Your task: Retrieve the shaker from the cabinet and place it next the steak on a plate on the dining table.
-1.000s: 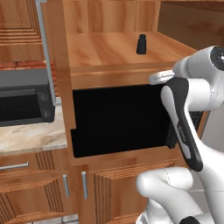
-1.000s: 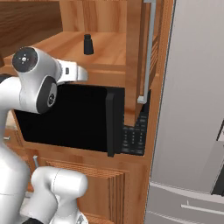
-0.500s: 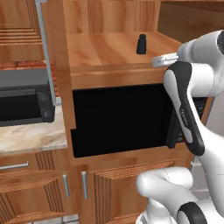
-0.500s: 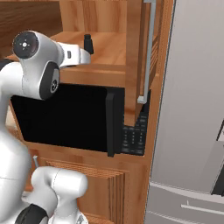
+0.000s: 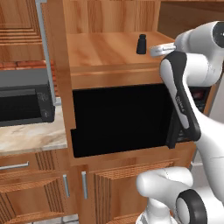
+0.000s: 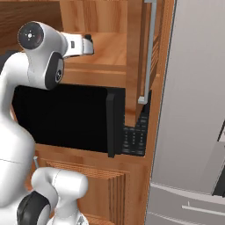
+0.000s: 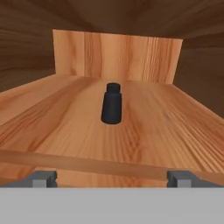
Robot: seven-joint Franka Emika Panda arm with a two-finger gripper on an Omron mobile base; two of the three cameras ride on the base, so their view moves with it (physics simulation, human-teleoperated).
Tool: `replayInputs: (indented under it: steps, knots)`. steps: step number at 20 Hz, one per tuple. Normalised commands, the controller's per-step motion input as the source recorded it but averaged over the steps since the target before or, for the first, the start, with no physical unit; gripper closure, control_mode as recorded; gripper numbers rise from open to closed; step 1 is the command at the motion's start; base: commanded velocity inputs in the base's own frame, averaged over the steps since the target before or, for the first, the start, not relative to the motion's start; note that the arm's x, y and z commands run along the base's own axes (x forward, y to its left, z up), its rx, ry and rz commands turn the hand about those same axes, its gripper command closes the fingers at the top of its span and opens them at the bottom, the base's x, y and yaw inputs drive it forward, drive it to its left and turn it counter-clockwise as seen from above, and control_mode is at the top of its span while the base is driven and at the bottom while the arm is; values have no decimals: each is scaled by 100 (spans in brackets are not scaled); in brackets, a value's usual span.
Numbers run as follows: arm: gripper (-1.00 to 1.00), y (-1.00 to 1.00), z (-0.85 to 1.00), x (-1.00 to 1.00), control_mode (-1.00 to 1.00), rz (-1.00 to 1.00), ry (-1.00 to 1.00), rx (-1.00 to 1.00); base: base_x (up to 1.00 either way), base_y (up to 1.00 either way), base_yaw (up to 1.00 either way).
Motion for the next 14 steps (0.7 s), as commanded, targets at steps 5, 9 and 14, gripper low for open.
replayInputs:
  steps: [5, 9, 14]
  knots:
    - [-100, -2, 0, 47, -100, 2, 2, 0, 0, 0, 0]
    - [-100, 0, 1, 52, -100, 0, 0, 0, 0, 0, 0]
    - [-100, 0, 4, 44, -100, 0, 7, 0, 0, 0, 0]
